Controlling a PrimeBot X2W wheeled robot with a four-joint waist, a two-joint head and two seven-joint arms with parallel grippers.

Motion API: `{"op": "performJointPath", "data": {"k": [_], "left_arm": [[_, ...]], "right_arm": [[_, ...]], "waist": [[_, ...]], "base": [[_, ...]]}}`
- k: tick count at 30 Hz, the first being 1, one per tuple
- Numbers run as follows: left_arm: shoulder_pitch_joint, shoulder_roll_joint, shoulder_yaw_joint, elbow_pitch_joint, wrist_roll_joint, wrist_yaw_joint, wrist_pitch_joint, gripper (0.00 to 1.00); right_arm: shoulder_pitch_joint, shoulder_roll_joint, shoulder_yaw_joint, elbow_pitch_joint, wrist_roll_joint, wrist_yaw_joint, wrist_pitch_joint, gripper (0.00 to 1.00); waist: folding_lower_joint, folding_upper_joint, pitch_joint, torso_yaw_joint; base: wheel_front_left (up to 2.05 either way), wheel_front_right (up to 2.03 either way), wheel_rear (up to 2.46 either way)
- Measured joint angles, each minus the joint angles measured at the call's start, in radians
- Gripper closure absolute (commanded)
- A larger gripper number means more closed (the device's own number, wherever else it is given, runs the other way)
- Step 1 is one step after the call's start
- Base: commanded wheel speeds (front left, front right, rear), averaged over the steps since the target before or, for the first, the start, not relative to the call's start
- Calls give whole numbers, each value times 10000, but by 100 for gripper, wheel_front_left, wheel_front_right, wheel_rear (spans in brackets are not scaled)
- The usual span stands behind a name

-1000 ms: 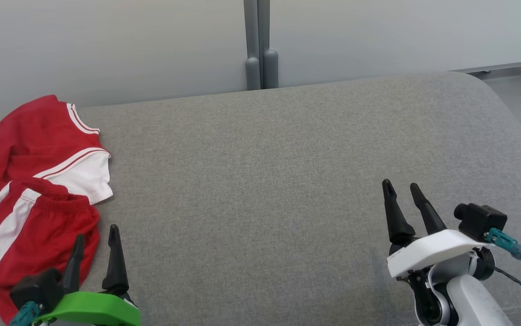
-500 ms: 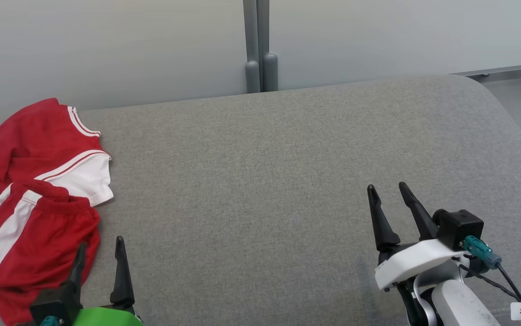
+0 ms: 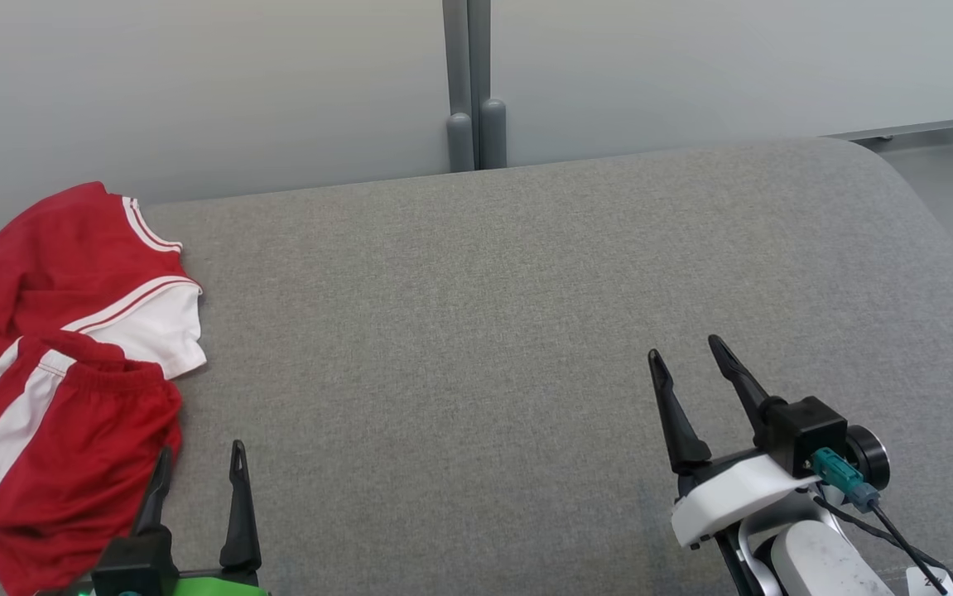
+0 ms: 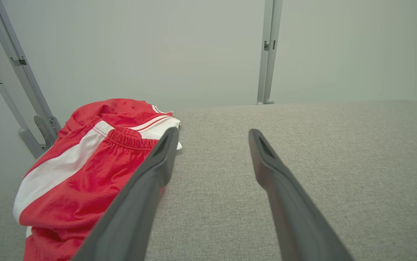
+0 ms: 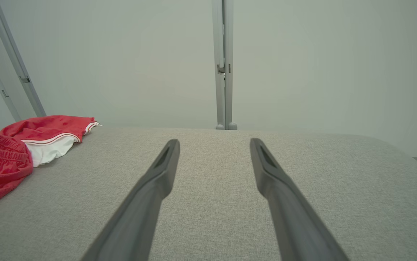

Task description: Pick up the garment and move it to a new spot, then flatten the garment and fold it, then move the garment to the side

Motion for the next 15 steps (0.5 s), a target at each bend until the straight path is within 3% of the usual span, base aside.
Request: {"op": "performJointPath", "data": {"k": [15], "left_arm": [[39,0,-31,75,-15,0,0,0]], "right_arm": [[-2,6,-33,115,0,10,0,0]], "waist": [[0,0,25,1]], "base": [[0,0,0]]}}
